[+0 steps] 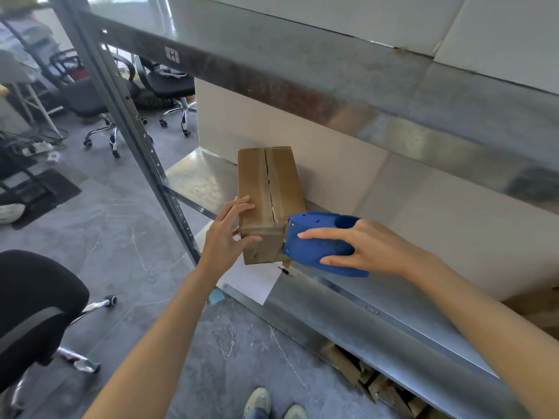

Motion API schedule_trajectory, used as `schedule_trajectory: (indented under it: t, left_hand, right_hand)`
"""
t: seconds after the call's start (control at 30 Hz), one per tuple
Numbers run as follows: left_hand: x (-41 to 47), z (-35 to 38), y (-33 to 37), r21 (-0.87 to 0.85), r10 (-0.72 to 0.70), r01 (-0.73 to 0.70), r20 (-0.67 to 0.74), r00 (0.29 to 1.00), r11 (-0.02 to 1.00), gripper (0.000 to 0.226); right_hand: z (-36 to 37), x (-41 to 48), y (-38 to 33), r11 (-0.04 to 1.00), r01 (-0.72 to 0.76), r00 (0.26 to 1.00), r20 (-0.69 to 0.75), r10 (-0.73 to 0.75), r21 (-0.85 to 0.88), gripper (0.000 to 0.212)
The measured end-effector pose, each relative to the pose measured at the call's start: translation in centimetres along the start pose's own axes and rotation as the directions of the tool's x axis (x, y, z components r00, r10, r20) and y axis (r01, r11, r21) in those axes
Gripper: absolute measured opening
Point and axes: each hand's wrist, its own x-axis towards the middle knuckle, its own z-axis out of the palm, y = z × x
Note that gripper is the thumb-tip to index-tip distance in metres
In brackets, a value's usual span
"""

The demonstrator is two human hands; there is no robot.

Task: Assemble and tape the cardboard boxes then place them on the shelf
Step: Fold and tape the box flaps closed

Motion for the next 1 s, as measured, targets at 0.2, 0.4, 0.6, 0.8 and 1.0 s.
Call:
schedule_trajectory:
  t: [0.2,0.4,0.6,0.8,1.0]
  left_hand:
    - [0.1,-0.1,0.2,-0.006,-0.017,0.017,-0.01,1.0,1.0,0.06]
    - [0.1,0.1,0.2,-0.014,-0.02,0.02,-0.011,1.0,1.0,0.057]
    - [0.0,0.3,0.1,-0.026,-0.028,0.027,-0.007,1.0,0.999,0.058]
    - [0.0,0.2,0.1,-0.048,-0.038,0.037,-0.007,0.999,0.998,0.059]
    - [0.0,0.2,0.1,-0.066,-0.051,0.051,-0.008,0.999,0.997,0.06]
  right_hand:
    - [-1.0,-3.4,3.6,0.994,-0.109,0.994,-0.017,0.109,-0.016,0.055]
    - [-1.1,-5.3,5.1,0.976,-0.214,0.976,-0.053,0.212,-0.043,0.057]
    - [0.4,-3.8,4.5,0.957,-0.276,0.961,-0.031,0.275,-0.09,0.054]
    - [2.1,-1.2,2.9,0.921,-0.342,0.938,-0.118,0.325,-0.185,0.054]
    - [3.9,0.7,1.1,0.89,-0.365,0.928,-0.179,0.326,-0.272,0.055]
